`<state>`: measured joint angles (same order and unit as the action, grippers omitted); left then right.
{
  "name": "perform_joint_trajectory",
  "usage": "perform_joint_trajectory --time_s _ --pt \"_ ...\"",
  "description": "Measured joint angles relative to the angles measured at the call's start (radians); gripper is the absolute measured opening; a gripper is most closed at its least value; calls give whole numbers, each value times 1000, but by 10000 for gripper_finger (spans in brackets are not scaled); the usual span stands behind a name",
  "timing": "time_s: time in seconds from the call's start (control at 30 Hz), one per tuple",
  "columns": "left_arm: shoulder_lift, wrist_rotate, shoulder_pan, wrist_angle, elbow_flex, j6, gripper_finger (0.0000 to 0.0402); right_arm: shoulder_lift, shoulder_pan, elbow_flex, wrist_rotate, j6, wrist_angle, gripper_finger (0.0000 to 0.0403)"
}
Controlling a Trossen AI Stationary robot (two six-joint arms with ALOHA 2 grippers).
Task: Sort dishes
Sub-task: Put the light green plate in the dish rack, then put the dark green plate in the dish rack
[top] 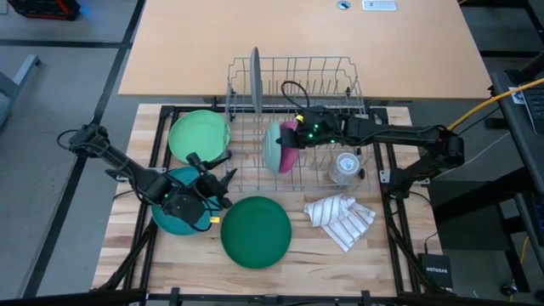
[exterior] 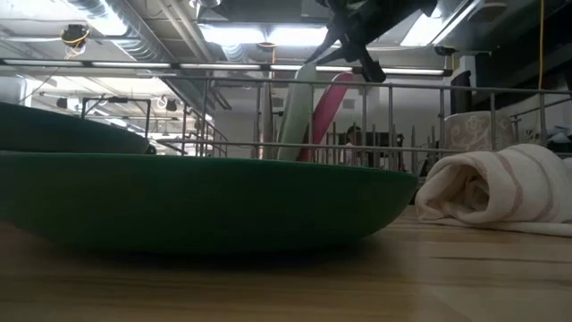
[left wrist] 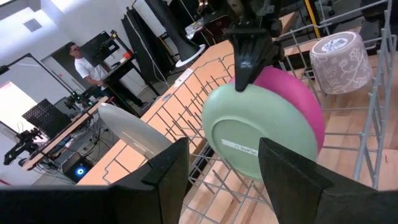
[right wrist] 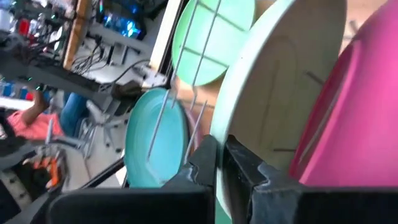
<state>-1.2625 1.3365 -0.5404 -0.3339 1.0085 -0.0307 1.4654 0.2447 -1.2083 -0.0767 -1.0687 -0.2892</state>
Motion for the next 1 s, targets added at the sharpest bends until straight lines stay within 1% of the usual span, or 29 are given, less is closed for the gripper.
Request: perform_joint_trajectory --time_s 0.2,0.3,0.4,0.47,0.57,0.7,0.83,1.0 --pt "0 -1 0 -8 0 -8 182 0 -1 0 80 -1 1 17" --pt "0 -3 0 -25 0 -24 182 0 0 0 90 0 2 21" --pt "0 -4 0 -46 0 -46 182 0 -2 0 89 2 -6 37" --pt "0 -4 0 -62 0 -64 182 0 -2 0 67 3 -8 52" --pt "0 -4 0 -81 0 -83 182 0 -2 0 3 3 -12 75" --pt "0 -4 0 -85 0 -93 182 -1 -2 0 -30 3 -21 95" --pt "0 -4 0 -88 0 -93 182 -1 -2 0 -50 2 -29 105" --pt "0 -4 0 -100 0 -98 182 -4 4 0 -87 2 -29 107"
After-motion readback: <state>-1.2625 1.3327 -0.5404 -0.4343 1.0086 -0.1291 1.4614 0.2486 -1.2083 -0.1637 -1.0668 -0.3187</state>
